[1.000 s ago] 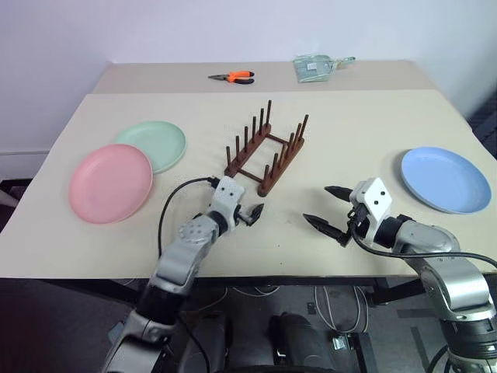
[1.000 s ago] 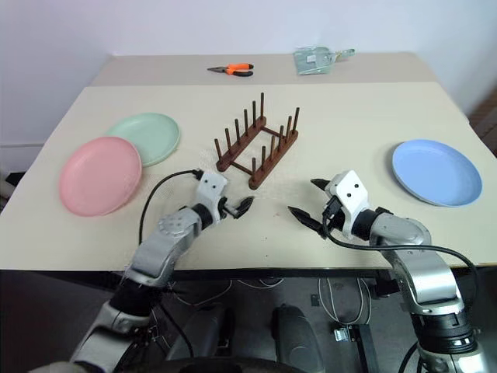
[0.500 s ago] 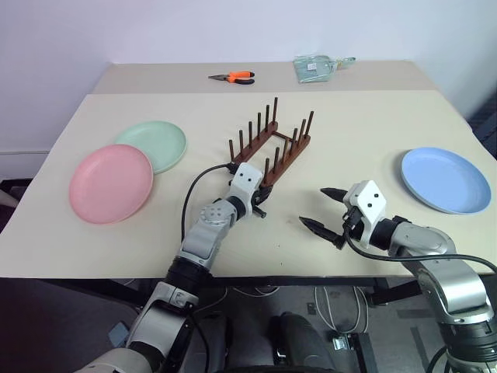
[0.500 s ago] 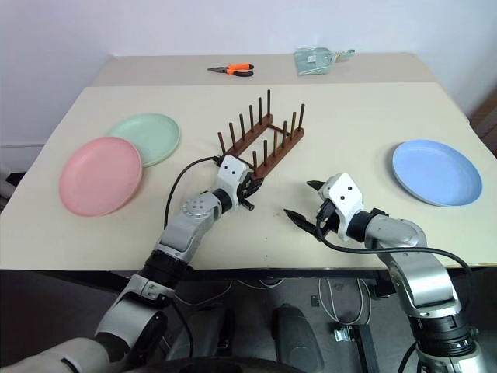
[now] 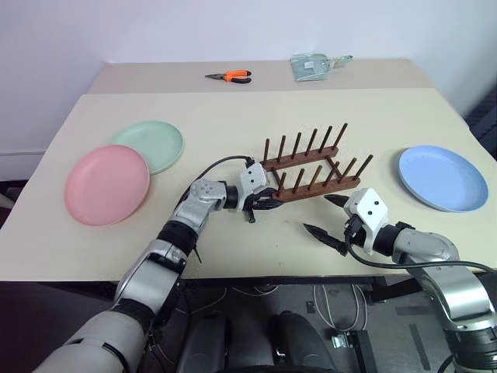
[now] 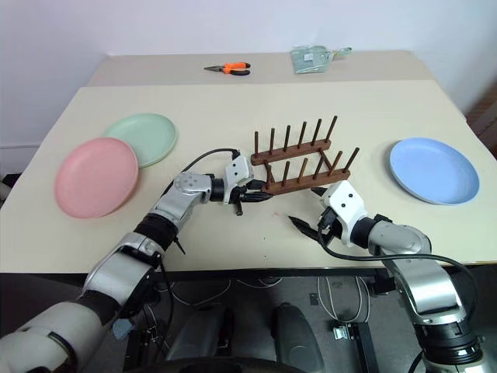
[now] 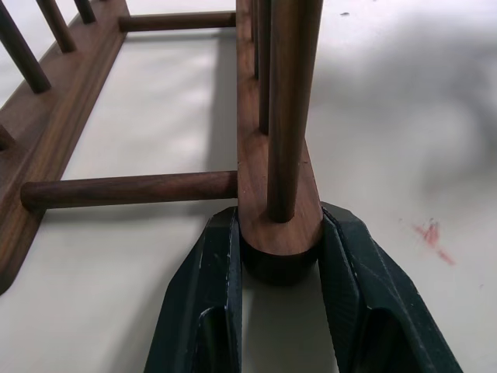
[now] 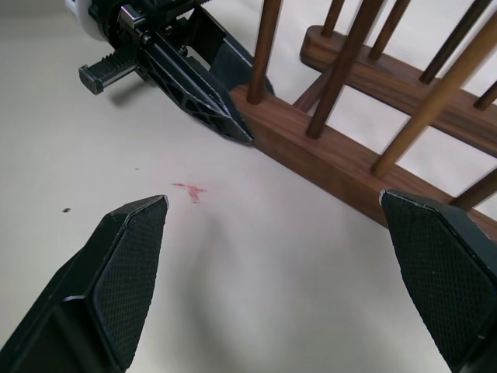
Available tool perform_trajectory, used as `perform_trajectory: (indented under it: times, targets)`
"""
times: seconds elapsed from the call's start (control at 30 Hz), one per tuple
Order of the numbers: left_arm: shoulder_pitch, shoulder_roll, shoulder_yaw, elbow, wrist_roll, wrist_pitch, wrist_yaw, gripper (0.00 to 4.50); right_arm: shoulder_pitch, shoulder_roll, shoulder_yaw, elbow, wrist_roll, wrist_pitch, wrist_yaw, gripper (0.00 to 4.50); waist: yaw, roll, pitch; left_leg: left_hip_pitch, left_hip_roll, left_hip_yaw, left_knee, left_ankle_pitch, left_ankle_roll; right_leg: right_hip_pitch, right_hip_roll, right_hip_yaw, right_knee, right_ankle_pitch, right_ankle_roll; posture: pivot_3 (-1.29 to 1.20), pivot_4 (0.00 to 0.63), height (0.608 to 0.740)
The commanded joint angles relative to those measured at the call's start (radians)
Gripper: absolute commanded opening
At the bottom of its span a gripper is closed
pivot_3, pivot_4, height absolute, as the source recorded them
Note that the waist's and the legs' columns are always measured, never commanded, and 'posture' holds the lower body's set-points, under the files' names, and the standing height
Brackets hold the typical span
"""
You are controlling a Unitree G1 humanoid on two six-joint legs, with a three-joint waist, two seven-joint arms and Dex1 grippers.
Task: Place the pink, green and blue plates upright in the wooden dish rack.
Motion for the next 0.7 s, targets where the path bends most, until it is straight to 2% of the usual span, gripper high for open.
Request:
perform_trajectory:
  times: [0.03,0.1,0.13,0.17,0.2,0.3,0.43,0.47,0.57,0.7]
  targets:
    - [-0.01,0.009,0.034,0.052,0.009,-0.04,-0.004,2.62,0.015,0.005,-0.032,-0.055,-0.003,-0.004,-0.026,4.5,0.0,0.0,0.0,0.0,0.0,0.0,0.0,0.0,0.0,0.0,0.0,0.0,0.0,0.0,0.0,0.0,0.15,0.74]
    - [0.002,0.022,0.039,0.058,0.034,-0.047,0.048,3.52,0.023,-0.004,-0.034,-0.052,-0.015,-0.001,-0.038,4.5,0.0,0.0,0.0,0.0,0.0,0.0,0.0,0.0,0.0,0.0,0.0,0.0,0.0,0.0,0.0,0.0,0.15,0.74]
    - [0.019,0.032,0.045,0.041,0.031,-0.038,0.055,3.52,0.026,-0.01,-0.032,-0.044,-0.025,0.0,-0.042,4.5,-0.001,0.0,0.0,0.0,0.0,0.0,0.0,0.0,0.0,0.0,0.0,0.0,0.0,0.0,0.0,0.0,0.15,0.74]
    - [0.042,0.042,0.056,0.007,0.022,-0.02,0.056,3.58,0.029,-0.019,-0.031,-0.034,-0.039,0.004,-0.048,3.96,-0.002,0.0,0.0,0.0,0.0,0.0,0.0,0.0,0.0,0.0,0.0,0.0,0.0,0.0,0.0,0.0,0.15,0.74]
    - [0.072,0.052,0.074,-0.044,-0.003,0.023,0.045,3.58,0.028,-0.028,-0.03,-0.015,-0.065,0.001,-0.061,3.69,-0.007,0.0,0.0,0.001,0.0,0.0,0.0,0.0,0.0,0.0,0.0,0.001,0.001,0.0,0.0,0.0,0.15,0.74]
    - [0.199,0.089,0.1,-0.284,-0.072,0.154,0.004,2.71,0.004,-0.046,-0.034,0.056,-0.132,0.005,-0.107,2.26,-0.022,0.0,0.0,0.001,0.001,0.0,0.0,0.0,0.0,0.0,0.0,0.001,0.001,0.0,0.0,0.0,0.15,0.74]
    - [0.359,0.118,0.037,-0.659,-0.122,0.377,-0.017,0.75,-0.029,-0.065,-0.02,0.122,-0.169,0.005,-0.106,0.27,-0.023,0.001,0.0,0.001,0.001,0.0,-0.001,0.0,0.0,0.0,-0.001,0.001,0.002,0.0,0.0,0.0,0.15,0.74]
    - [0.377,0.114,0.002,-0.715,-0.096,0.407,0.002,0.26,-0.041,-0.073,-0.005,0.139,-0.187,0.003,-0.105,0.0,-0.02,0.001,0.0,0.001,0.001,0.0,-0.001,0.0,0.0,0.0,-0.001,0.001,0.002,0.0,0.0,0.0,0.15,0.74]
    - [0.39,0.078,-0.052,-0.8,-0.064,0.492,0.069,0.26,-0.081,-0.082,0.037,0.199,-0.235,-0.018,-0.097,0.0,-0.006,0.001,0.0,0.001,0.0,0.0,0.001,0.0,0.0,0.001,-0.002,0.001,0.001,0.0,0.0,0.0,0.15,0.74]
    - [0.342,-0.006,-0.076,-0.734,0.018,0.52,0.231,0.26,-0.207,-0.054,0.097,0.339,-0.306,-0.053,-0.127,0.0,-0.001,0.0,0.0,0.001,0.0,0.0,0.001,0.0,0.0,0.001,-0.002,0.001,0.001,0.0,0.0,0.0,0.15,0.74]
